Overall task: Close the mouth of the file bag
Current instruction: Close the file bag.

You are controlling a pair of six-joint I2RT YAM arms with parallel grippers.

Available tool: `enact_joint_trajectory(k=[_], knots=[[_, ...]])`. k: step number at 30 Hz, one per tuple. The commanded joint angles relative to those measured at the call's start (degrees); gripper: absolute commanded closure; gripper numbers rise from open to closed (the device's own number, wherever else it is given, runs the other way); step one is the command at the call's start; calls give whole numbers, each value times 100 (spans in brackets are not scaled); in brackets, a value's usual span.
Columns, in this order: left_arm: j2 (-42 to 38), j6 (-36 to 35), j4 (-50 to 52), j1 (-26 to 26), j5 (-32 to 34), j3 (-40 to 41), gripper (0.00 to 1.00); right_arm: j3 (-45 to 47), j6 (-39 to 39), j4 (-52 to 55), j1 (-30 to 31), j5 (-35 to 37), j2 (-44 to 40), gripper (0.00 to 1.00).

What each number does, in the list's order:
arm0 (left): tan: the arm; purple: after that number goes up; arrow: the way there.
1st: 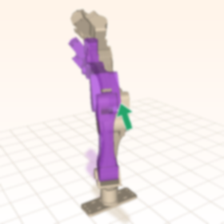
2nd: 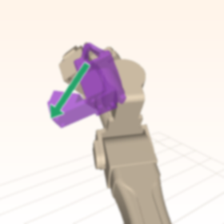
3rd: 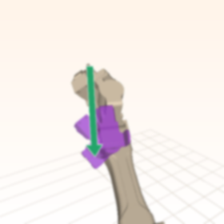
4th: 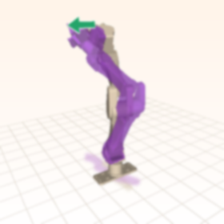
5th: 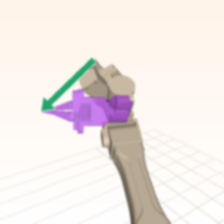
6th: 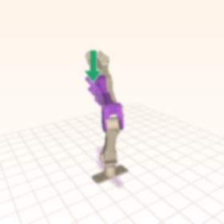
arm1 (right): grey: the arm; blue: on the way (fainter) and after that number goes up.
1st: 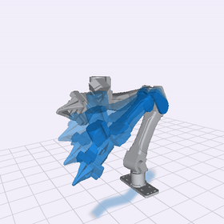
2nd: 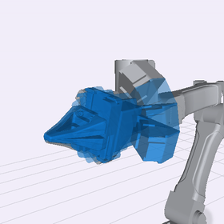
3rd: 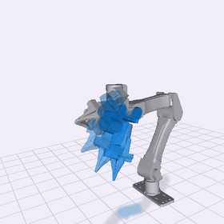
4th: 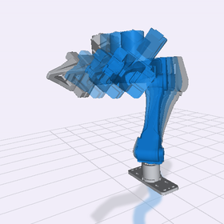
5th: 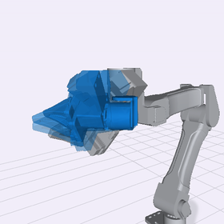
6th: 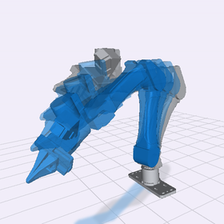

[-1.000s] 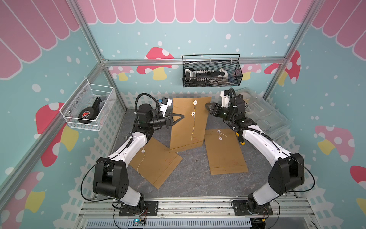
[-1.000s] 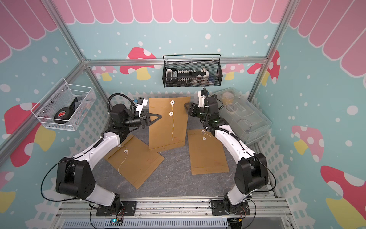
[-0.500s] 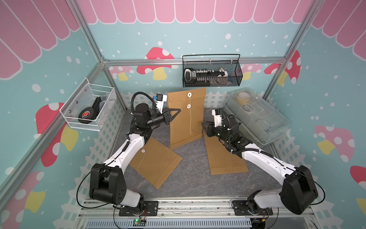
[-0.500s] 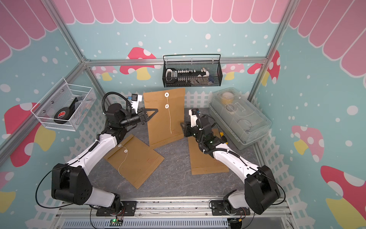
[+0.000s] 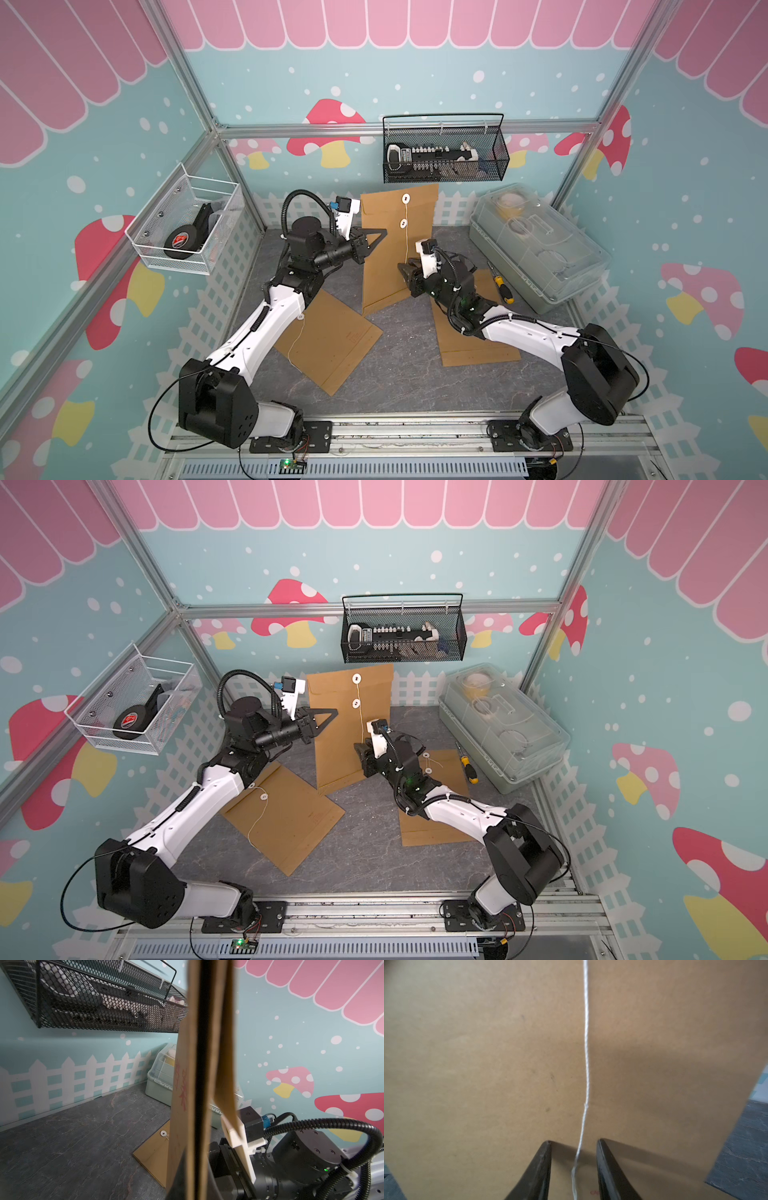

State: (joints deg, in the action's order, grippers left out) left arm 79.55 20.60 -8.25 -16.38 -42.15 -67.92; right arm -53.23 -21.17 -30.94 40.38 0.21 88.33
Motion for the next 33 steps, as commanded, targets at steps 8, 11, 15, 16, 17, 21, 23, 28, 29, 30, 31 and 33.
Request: enact_joint_trajectory(k=[8, 11, 15, 16, 17, 21, 23, 28, 29, 30, 31, 33], knots=[[-263, -187, 133, -261, 224, -405, 100, 375, 292, -967, 128, 880, 157, 75], [-281, -241, 225, -284, 234, -463, 100, 373, 301, -989, 137, 888, 206, 78], [-316, -242, 275, -287, 231, -511, 100, 397, 315, -1024, 141, 878, 248, 80], [-325, -241, 276, -295, 225, -512, 100, 400, 312, -1051, 137, 853, 251, 79], [-323, -241, 293, -295, 234, -520, 100, 406, 320, -1067, 136, 797, 262, 79], [-301, -232, 328, -304, 195, -567, 100, 371, 371, -1120, 154, 537, 306, 76], [-301, -279, 381, -328, 185, -607, 100, 353, 393, -1150, 154, 436, 328, 74], [-274, -394, 550, -396, 137, -703, 100, 305, 545, -1159, 163, 543, 402, 73], [-278, -404, 574, -401, 129, -719, 100, 284, 593, -1168, 163, 549, 415, 73], [-275, -412, 586, -410, 121, -731, 100, 260, 644, -1162, 162, 556, 443, 73], [-278, -421, 613, -418, 113, -746, 100, 240, 680, -1169, 157, 581, 455, 73], [-281, -442, 681, -436, 84, -798, 100, 218, 767, -1204, 159, 625, 472, 74]])
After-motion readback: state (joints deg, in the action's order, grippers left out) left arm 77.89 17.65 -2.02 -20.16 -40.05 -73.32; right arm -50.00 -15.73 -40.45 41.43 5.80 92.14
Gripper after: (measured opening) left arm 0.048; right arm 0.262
